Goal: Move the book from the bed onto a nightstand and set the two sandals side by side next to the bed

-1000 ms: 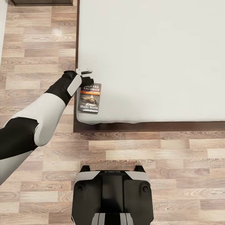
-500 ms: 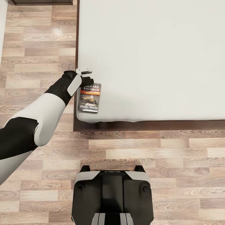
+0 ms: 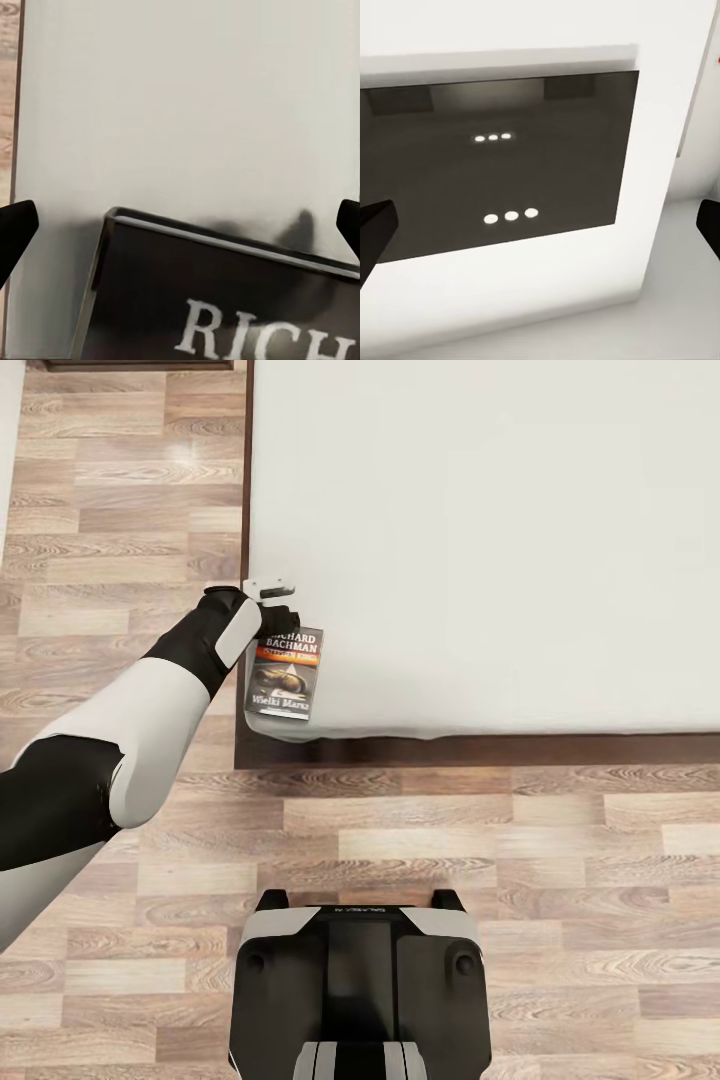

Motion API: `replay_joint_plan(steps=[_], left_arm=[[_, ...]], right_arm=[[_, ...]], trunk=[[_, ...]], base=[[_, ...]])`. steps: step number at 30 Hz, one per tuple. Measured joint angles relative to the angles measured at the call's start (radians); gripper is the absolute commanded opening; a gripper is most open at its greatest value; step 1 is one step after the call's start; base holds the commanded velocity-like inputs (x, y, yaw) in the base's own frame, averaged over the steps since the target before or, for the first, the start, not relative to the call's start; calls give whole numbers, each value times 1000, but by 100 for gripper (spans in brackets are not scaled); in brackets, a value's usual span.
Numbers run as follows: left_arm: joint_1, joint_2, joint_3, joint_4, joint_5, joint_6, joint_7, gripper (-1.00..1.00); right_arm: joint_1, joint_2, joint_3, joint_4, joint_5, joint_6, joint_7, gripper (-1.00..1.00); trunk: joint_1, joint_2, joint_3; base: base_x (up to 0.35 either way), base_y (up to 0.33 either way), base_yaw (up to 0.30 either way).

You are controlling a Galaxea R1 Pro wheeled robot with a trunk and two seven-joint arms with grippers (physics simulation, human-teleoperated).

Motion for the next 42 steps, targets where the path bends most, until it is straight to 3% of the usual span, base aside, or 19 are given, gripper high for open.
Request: replay_joint_plan(steps=[42], left_arm=[[-1,0,-3,2,-15,-14,-1,100]], right_arm=[[0,0,1,-1,1,10,-2,100]], trunk=[[0,0,0]], base=[[-66,-12,0]])
